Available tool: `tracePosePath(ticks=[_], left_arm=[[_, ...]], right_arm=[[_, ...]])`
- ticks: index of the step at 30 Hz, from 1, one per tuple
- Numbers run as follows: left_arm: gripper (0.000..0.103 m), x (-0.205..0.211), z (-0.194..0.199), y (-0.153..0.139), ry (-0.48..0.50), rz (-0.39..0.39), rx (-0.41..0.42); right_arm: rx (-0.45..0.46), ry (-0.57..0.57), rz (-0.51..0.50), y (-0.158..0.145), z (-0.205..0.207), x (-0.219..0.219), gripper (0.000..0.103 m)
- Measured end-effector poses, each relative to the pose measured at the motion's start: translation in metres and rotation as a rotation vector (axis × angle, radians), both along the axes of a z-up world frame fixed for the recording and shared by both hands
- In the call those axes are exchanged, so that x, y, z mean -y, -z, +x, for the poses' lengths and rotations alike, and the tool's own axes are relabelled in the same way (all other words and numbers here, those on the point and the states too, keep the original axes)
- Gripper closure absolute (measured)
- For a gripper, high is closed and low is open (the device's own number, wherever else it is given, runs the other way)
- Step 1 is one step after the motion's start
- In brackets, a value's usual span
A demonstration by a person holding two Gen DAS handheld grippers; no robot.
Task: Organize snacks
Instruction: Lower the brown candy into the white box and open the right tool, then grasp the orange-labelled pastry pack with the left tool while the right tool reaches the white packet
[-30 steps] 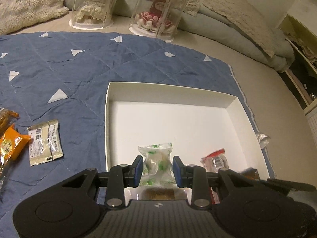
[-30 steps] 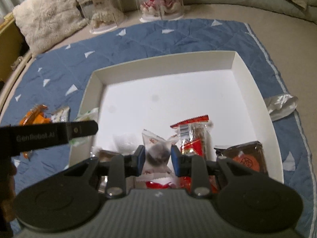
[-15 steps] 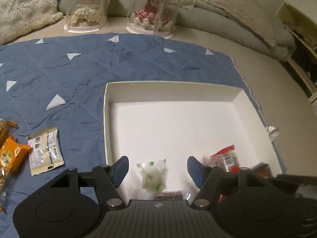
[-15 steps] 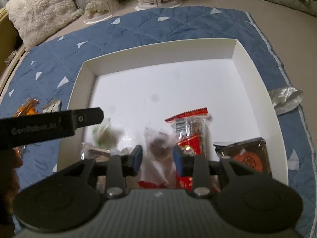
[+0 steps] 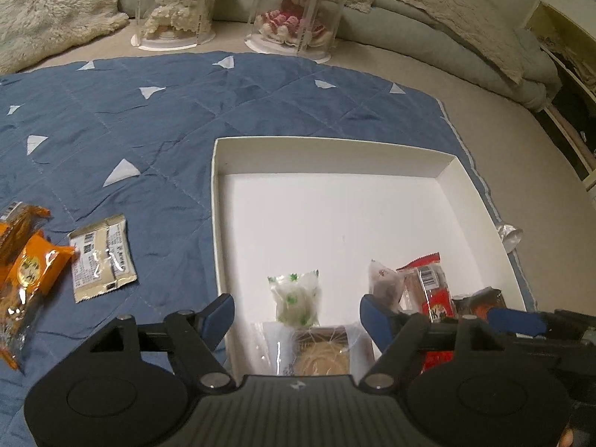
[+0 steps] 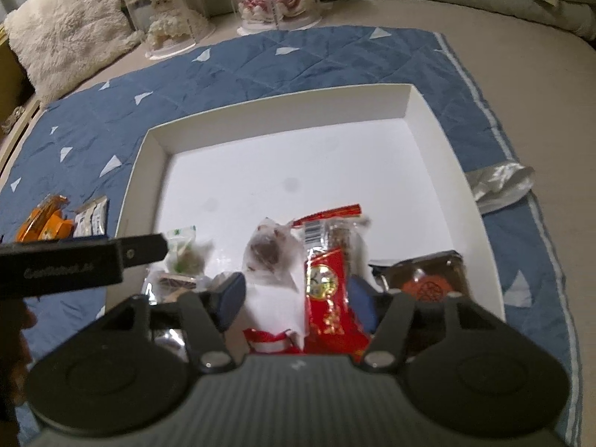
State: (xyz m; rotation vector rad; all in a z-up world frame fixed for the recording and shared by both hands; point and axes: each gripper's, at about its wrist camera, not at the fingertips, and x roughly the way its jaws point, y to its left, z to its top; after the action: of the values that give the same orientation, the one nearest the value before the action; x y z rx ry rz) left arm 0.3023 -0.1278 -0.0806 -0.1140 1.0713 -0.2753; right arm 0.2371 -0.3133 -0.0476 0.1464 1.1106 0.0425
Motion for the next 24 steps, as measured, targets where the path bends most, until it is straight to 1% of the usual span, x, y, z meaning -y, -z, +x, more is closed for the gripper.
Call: tracePosePath(ticks=[2, 4, 5, 7, 9, 10, 11, 12, 14, 18, 24], left_arm=[[0.027, -0.003, -0.004, -0.003, -0.001, 0.005, 0.003], [0.024, -0.007, -0.008, -0.006, -0.002, 0.009, 0.006], [0.021, -0.008, -0.01, -0.007, -0.003, 0.009, 0.008], [0.021, -0.012, -0.014, -0.01, -0.004, 0.009, 0.009], [0.019, -0.016, -0.018, -0.012, -0.005, 0.012, 0.009], [0.018, -0.017, -0.02, -0.013, -0.004, 0.015, 0.01], [0.011, -0.018, -0.022, -0.014, -0.002, 0.02, 0.011], [0.007, -0.019, -0.024, -0.015, -0.001, 0.024, 0.016], [0.004, -0.021, -0.029, -0.018, 0.002, 0.038, 0.027], [0.0, -0.027, -0.036, -0.02, -0.003, 0.039, 0.033], [0.0, -0.042, -0.043, -0.024, -0.026, 0.054, 0.041]], right_arm=[[0.006, 0.007, -0.007, -0.002, -0.003, 0.001, 0.026], [0.015, 0.016, -0.016, -0.005, -0.005, 0.002, 0.023], [0.021, 0.023, -0.017, -0.007, -0.007, 0.003, 0.022], [0.034, 0.033, -0.017, -0.01, -0.01, 0.006, 0.017], [0.041, 0.041, -0.032, -0.012, -0.012, 0.006, 0.01], [0.045, 0.043, -0.042, -0.013, -0.014, 0.006, 0.009], [0.049, 0.048, -0.051, -0.014, -0.015, 0.006, 0.006], [0.052, 0.052, -0.056, -0.015, -0.017, 0.006, 0.004], [0.059, 0.064, -0.063, -0.018, -0.021, 0.007, 0.0], [0.065, 0.078, -0.08, -0.023, -0.026, 0.009, 0.0], [0.098, 0.073, -0.083, -0.028, -0.035, 0.007, 0.0]])
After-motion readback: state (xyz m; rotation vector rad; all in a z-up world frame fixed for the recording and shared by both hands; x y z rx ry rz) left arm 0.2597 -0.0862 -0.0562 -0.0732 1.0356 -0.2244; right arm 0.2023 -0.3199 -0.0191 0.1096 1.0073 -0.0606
